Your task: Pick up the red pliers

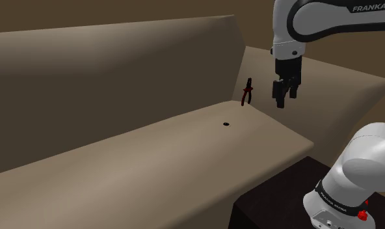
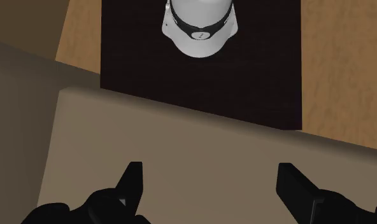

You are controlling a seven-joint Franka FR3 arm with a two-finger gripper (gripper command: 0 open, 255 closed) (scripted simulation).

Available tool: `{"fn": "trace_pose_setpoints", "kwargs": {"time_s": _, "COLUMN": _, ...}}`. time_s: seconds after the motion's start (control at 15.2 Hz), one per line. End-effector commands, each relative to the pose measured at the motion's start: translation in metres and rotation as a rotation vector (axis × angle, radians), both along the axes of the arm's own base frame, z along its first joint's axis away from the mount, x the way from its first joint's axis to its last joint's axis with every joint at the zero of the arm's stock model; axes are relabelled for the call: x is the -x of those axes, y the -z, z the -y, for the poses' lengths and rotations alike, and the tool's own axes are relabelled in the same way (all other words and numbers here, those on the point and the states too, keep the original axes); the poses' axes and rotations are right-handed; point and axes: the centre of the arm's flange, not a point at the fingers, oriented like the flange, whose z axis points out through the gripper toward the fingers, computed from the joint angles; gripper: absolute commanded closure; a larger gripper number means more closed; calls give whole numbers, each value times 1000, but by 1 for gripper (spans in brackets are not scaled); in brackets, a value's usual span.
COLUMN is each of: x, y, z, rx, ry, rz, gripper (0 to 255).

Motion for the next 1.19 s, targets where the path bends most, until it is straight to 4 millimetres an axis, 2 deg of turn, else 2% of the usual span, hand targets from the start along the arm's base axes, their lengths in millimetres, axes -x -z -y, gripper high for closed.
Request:
{"fn": "trace_pose_setpoints", "kwargs": {"time_s": 0.0, "x": 0, "y": 0, "z": 0, "rx": 0, "ry": 0, "rz": 0, "gripper": 0}}
{"fn": "trace_pose_setpoints", "kwargs": {"time_s": 0.53, "x": -38, "y": 21, "z": 98, "rx": -80, "ry": -117, "rz": 78, "gripper": 0}}
{"fn": "trace_pose_setpoints", "kwargs": {"time_s": 1.12, "x": -95, "y": 50, "z": 201, "rx": -171, "ry": -248, "rz": 166, "gripper": 0}}
